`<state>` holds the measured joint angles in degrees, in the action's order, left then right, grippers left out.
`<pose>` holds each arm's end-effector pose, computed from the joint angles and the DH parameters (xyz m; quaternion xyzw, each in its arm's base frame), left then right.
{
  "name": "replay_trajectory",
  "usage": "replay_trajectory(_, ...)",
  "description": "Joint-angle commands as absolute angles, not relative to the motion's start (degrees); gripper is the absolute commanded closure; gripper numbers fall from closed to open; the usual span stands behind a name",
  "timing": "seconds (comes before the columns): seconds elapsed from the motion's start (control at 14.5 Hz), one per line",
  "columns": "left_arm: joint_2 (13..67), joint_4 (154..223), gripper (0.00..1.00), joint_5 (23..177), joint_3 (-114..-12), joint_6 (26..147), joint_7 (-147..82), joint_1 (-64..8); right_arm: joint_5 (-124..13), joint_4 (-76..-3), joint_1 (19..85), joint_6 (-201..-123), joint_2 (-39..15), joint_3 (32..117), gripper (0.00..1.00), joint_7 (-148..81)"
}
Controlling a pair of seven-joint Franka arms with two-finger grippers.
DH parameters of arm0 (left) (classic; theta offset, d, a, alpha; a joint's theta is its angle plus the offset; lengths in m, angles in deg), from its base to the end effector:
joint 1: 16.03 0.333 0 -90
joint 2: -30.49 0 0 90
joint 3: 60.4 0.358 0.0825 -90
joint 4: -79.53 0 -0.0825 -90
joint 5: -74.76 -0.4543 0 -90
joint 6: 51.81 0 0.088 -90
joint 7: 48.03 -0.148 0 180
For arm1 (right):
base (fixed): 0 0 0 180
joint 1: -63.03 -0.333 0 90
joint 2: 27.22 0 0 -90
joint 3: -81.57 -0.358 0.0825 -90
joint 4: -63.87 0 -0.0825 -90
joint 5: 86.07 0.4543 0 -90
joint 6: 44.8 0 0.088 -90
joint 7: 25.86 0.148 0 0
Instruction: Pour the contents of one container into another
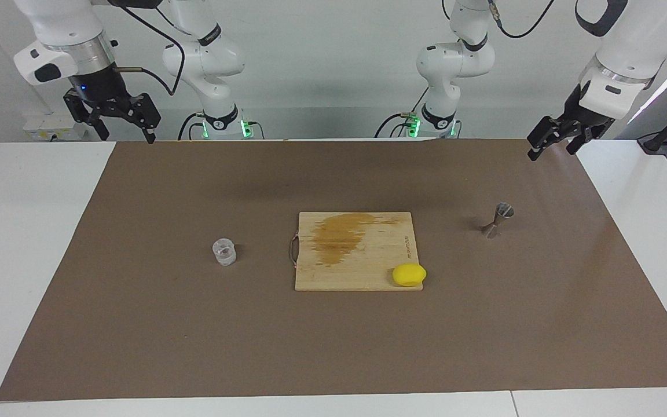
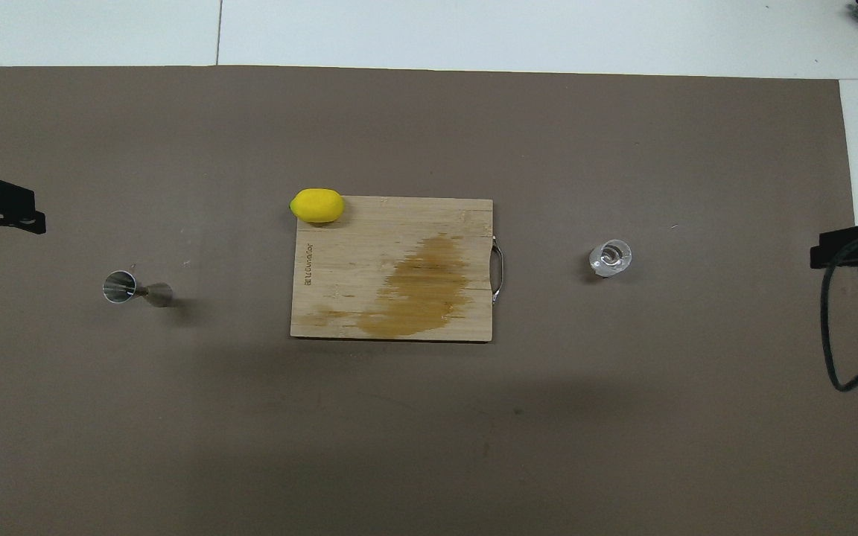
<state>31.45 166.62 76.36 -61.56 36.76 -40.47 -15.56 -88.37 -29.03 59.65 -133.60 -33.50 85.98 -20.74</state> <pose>0.6290 -0.0117 0.6403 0.9981 0.0595 0.0035 0.0144 0.5849 -0.0190 0.6623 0.9982 -0.0543 0.0194 0.0152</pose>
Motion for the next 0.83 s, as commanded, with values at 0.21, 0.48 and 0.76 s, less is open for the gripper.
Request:
replay_trajectory(0.21, 22.85, 185.41, 0.0, 76.26, -61.45, 54.24, -40.74, -13.23, -87.12, -30.17, 59.52, -129.54, -34.78, 85.44, 0.0, -22.08)
replay_trajectory(0.48, 21.7, 188.6, 0.0, 76.26, -61.54, 55.77, -40.82, -12.96, -86.95, -30.25, 59.78, -129.61, -34.52, 85.44, 0.0, -21.56)
replay_trajectory(0.76, 21.34, 188.34, 0.0, 76.26, -61.54, 52.44, -40.74, -13.66, -81.96, -33.32, 62.84, -131.63, -34.43, 85.7, 0.0, -18.06)
